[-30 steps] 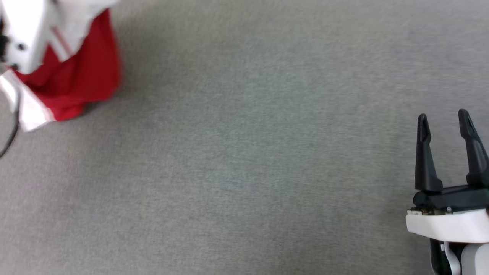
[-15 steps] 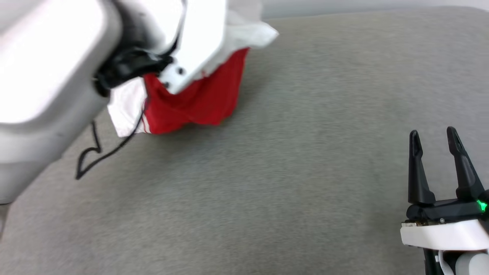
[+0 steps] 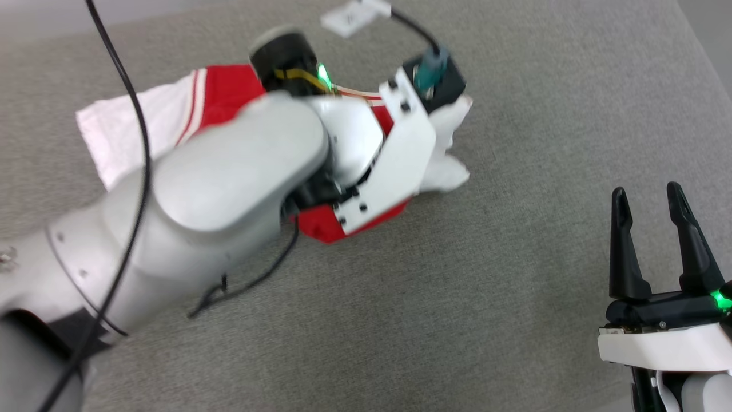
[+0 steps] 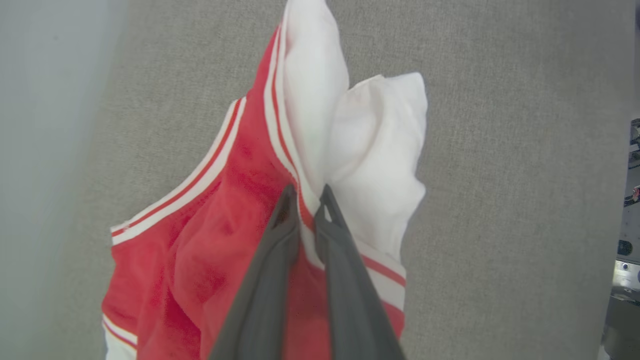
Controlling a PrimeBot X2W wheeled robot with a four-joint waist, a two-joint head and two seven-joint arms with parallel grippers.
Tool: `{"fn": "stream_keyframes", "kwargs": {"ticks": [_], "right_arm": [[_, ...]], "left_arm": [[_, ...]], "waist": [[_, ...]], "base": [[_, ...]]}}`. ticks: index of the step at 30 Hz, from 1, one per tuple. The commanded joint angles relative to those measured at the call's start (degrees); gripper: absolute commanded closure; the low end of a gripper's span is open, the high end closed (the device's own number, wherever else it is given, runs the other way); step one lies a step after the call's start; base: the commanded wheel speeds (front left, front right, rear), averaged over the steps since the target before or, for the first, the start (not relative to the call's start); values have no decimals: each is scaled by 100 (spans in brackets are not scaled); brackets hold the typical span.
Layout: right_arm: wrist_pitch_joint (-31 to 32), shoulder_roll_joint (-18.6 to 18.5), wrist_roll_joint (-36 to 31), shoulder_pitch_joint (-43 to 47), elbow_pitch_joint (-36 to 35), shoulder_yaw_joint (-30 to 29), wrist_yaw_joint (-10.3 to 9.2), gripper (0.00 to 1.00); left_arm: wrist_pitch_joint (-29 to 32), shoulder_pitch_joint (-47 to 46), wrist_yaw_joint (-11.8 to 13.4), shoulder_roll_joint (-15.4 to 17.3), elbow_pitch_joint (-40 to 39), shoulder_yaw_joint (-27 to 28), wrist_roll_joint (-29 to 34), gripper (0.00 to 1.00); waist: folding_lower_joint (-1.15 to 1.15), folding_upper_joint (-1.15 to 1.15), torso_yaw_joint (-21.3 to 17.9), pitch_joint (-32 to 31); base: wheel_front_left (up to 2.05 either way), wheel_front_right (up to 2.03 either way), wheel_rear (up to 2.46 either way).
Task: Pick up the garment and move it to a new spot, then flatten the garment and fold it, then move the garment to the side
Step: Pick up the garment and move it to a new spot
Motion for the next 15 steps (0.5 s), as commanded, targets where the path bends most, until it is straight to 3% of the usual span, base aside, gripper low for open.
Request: {"fn": "stream_keyframes", "kwargs": {"ticks": [1,11,12,13,14,15], "right_arm": [[-14,9,33,-100,-30,32,-3,0],[-14,8,-12,-194,8,48,-3,0],[-14,8,-29,-206,13,40,-3,0],[-14,8,-56,-205,20,33,-3,0],[-14,7,-72,-191,27,22,-3,0],[-14,7,-108,-172,32,14,-3,0]], "left_arm": [[-6,273,3,-79,89,-74,24,100],[473,1404,2,-204,-49,-140,579,100],[369,1393,2,-210,-53,-137,648,91],[252,1366,2,-226,-41,-135,670,55],[104,1325,2,-255,-48,-126,686,0],[-87,1252,2,-295,-60,-114,679,0]], "waist": [[0,0,-166,224],[0,0,-99,355],[0,0,-69,337],[0,0,-34,306],[0,0,4,262],[0,0,46,209]], "base": [[0,0,0],[0,0,0],[0,0,0],[0,0,0],[0,0,0],[0,0,0]]}}
